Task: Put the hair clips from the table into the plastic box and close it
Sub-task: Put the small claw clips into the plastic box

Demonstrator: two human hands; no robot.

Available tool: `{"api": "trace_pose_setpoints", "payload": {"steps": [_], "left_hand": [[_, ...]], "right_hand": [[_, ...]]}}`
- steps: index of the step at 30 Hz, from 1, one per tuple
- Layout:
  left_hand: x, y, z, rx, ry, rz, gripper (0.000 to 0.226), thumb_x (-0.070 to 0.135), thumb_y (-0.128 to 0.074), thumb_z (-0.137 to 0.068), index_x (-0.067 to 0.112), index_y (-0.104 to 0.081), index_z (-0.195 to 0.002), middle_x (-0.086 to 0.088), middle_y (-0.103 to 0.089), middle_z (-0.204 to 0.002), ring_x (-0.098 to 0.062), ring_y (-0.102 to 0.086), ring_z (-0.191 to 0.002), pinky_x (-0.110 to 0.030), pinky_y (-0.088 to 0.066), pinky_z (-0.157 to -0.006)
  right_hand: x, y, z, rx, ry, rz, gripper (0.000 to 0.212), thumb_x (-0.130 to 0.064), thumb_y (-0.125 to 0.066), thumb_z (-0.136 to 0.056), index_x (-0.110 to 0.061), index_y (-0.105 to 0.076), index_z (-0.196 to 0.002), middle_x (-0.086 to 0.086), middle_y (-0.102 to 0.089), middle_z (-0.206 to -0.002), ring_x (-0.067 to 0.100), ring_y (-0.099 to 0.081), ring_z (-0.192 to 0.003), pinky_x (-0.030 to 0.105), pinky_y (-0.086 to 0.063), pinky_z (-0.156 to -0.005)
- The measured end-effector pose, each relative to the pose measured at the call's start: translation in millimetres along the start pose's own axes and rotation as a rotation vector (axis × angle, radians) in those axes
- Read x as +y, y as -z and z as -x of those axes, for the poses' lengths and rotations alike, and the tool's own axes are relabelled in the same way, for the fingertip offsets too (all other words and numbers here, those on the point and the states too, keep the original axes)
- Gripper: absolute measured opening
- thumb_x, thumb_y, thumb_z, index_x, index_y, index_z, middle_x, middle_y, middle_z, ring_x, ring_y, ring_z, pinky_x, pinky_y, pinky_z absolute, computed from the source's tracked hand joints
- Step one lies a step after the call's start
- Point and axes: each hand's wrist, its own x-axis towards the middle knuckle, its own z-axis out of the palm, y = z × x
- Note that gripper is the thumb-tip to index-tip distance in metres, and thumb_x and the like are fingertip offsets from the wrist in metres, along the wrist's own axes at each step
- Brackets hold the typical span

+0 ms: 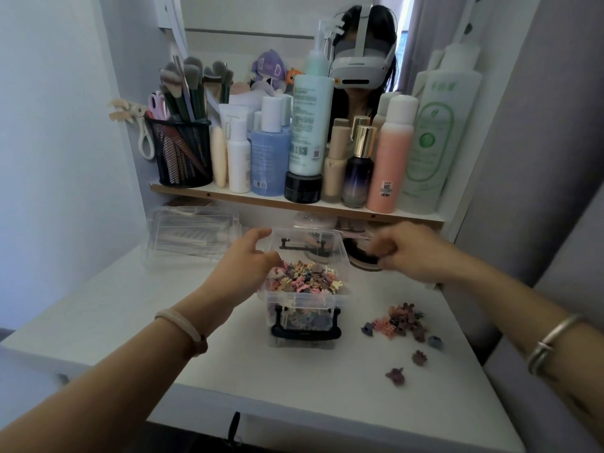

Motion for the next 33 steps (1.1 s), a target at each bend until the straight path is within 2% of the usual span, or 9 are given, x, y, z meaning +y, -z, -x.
{"api": "trace_pose_setpoints", "payload": {"steps": [2, 4, 7, 11, 18, 23, 26, 29, 33], "left_hand": [[0.4, -0.7, 0.8, -0.003, -0.001, -0.006, 0.049, 0.007, -0.045, -0.092, 0.016, -0.035, -0.140, 0.003, -0.053, -0.086, -0.008, -0.054, -0.071, -0.022, -0.042, -0.064], [0.3, -0.6, 1.1, 0.003, -0.003, -0.014, 0.049, 0.007, -0.045, -0.092, 0.016, -0.035, -0.140, -0.002, -0.049, -0.103, -0.014, -0.057, -0.077, -0.023, -0.043, -0.066], [-0.4, 0.1, -0.3, 0.005, 0.002, -0.019, 0.050, 0.007, -0.046, -0.092, 0.016, -0.035, -0.140, -0.003, -0.045, -0.107, -0.022, -0.057, -0.088, -0.030, -0.042, -0.078], [-0.8, -0.2, 0.0, 0.001, 0.003, -0.019, 0.049, 0.007, -0.045, -0.092, 0.016, -0.035, -0.140, -0.001, -0.048, -0.101, -0.016, -0.055, -0.076, -0.028, -0.044, -0.072], [-0.3, -0.8, 0.6, 0.014, 0.004, -0.035, 0.049, 0.007, -0.046, -0.092, 0.016, -0.035, -0.140, -0.006, -0.058, -0.103, -0.016, -0.052, -0.075, -0.031, -0.041, -0.081], [1.8, -1.8, 1.4, 0.001, 0.014, -0.039, 0.050, 0.007, -0.046, -0.092, 0.016, -0.036, -0.139, -0.004, -0.054, -0.101, -0.018, -0.054, -0.081, -0.029, -0.042, -0.079], [3.0, -3.9, 2.8, -0.019, 0.012, -0.056, 0.049, 0.007, -0.046, -0.092, 0.017, -0.036, -0.139, -0.014, -0.055, -0.105, -0.018, -0.052, -0.081, -0.028, -0.040, -0.077], [3.4, -4.5, 3.8, -0.030, 0.015, -0.065, 0.048, 0.008, -0.045, -0.092, 0.017, -0.036, -0.139, -0.019, -0.058, -0.102, -0.015, -0.050, -0.075, -0.027, -0.041, -0.073], [2.7, -4.7, 3.0, -0.025, 0.003, -0.057, 0.049, 0.007, -0.045, -0.092, 0.016, -0.036, -0.139, -0.015, -0.060, -0.096, -0.021, -0.053, -0.082, -0.029, -0.042, -0.076]], "right_hand": [[15.7, -8.6, 1.4, -0.230, -0.122, 0.212, 0.030, -0.003, -0.054, -0.086, -0.018, -0.062, -0.111, 0.006, -0.060, -0.120, 0.020, -0.058, -0.104, 0.023, -0.047, -0.078], [22.7, -14.9, 5.1, -0.350, -0.182, 0.140, 0.027, 0.000, -0.049, -0.086, -0.021, -0.059, -0.099, 0.006, -0.057, -0.112, 0.021, -0.058, -0.095, 0.024, -0.050, -0.068], [25.6, -16.4, 4.9, -0.365, -0.186, -0.035, 0.030, 0.005, -0.047, -0.085, -0.021, -0.059, -0.093, -0.002, -0.055, -0.094, 0.012, -0.055, -0.082, 0.023, -0.050, -0.070], [23.7, -19.7, 1.7, -0.405, -0.116, 0.040, 0.036, 0.007, -0.049, -0.084, -0.016, -0.065, -0.106, 0.000, -0.060, -0.101, 0.013, -0.057, -0.091, 0.024, -0.049, -0.080], [22.5, -23.5, 2.6, -0.273, -0.030, 0.133, 0.022, -0.002, -0.060, -0.084, -0.014, -0.071, -0.099, -0.004, -0.064, -0.090, 0.000, -0.051, -0.072, 0.008, -0.039, -0.060], [-2.8, -7.0, 3.0, 0.267, 0.102, -0.268, 0.015, -0.007, -0.067, -0.082, -0.012, -0.070, -0.095, -0.004, -0.066, -0.086, 0.003, -0.056, -0.076, 0.006, -0.042, -0.068], [-27.4, 2.1, 7.8, 0.223, 0.219, -0.483, 0.014, -0.003, -0.067, -0.080, -0.011, -0.068, -0.091, -0.009, -0.062, -0.077, -0.003, -0.057, -0.070, 0.000, -0.045, -0.064], [-32.4, 1.2, 11.2, 0.069, 0.252, -0.505, 0.024, -0.004, -0.064, -0.082, -0.013, -0.066, -0.105, -0.010, -0.063, -0.093, -0.003, -0.059, -0.086, 0.005, -0.046, -0.078], [-7.2, -0.7, 3.8, 0.181, 0.123, -0.407, 0.027, -0.005, -0.059, -0.087, -0.015, -0.064, -0.112, -0.004, -0.062, -0.109, 0.006, -0.056, -0.102, 0.005, -0.041, -0.080]]}}
